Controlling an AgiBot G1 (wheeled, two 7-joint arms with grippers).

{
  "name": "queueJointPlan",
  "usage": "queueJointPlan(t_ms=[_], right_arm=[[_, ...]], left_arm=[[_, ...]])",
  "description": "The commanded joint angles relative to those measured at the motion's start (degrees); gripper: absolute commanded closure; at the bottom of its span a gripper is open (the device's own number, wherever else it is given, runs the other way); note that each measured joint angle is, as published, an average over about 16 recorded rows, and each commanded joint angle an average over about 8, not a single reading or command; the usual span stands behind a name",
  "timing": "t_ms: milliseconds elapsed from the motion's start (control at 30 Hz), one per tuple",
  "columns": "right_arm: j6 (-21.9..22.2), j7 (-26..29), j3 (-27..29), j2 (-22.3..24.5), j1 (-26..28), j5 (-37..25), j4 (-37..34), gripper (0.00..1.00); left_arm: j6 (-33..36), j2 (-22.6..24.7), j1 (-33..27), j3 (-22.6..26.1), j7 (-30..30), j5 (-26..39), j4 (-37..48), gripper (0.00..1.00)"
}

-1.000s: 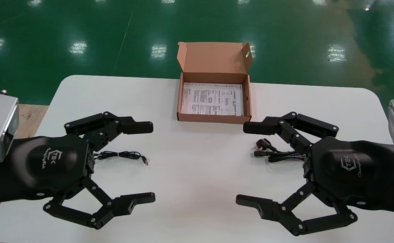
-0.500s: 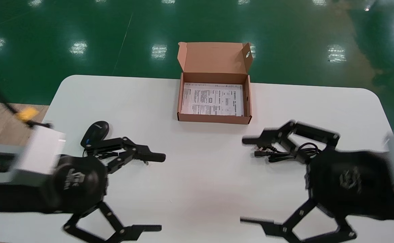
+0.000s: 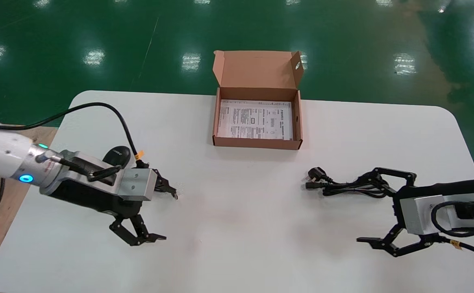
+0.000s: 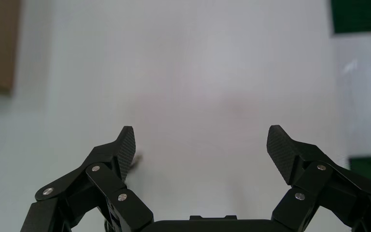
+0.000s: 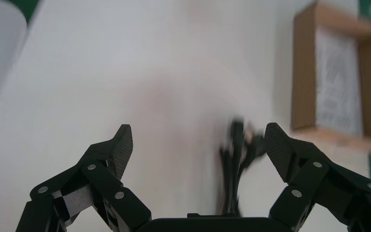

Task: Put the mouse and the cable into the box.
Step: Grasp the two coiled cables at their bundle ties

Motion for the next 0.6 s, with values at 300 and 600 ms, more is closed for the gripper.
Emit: queueJointPlan(t_ms=[300,600], right_arm=[[1.0,-13.2,-5.1,-5.9,7.4,-6.8,-20.1,0.00],[5.0,-19.1,-7.0,-11.7,11.4,-9.9,-32.4,0.00]], left_arm=[[-6.3,6.1,-5.2,3.1,9.8,6.4,22.0,0.00],[-10.7,8.3,-7.5,3.8,17.6,8.1,32.3,0.00]])
